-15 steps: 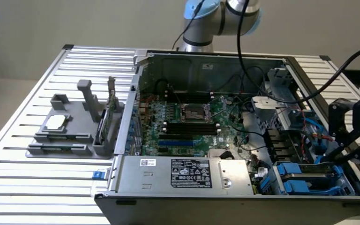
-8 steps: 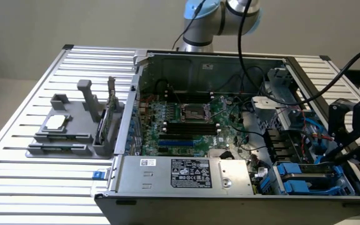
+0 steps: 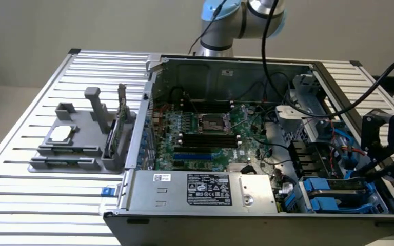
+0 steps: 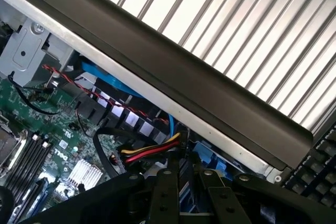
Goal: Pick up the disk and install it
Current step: 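Insert the first disk wire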
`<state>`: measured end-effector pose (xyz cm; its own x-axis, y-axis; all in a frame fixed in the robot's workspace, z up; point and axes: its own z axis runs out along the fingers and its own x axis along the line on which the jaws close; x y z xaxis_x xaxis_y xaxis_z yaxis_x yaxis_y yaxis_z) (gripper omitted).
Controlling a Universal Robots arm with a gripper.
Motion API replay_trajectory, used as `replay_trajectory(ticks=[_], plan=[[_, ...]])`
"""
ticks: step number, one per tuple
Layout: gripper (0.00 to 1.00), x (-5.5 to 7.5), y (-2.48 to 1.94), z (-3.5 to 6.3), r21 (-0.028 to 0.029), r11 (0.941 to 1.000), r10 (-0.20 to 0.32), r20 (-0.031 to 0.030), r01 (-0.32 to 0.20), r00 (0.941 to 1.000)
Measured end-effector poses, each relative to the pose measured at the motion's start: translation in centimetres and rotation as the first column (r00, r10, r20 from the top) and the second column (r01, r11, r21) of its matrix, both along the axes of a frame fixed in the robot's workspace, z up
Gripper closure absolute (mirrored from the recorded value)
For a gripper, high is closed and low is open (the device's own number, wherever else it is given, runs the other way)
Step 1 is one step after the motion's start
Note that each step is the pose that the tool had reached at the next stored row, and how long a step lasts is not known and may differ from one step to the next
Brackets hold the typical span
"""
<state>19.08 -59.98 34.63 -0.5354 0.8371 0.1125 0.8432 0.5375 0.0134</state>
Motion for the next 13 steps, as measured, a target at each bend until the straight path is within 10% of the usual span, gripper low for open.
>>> replay_trajectory(ticks=[5, 13], plan=[[0.78, 0.0, -0.19, -0.01, 0.0292, 0.9996, -0.006, -0.001, 0.006, 1.0], [0.78, 0.02, -0.69, 0.0, 0.035, 0.9993, -0.01, -0.0018, 0.011, 0.9999]])
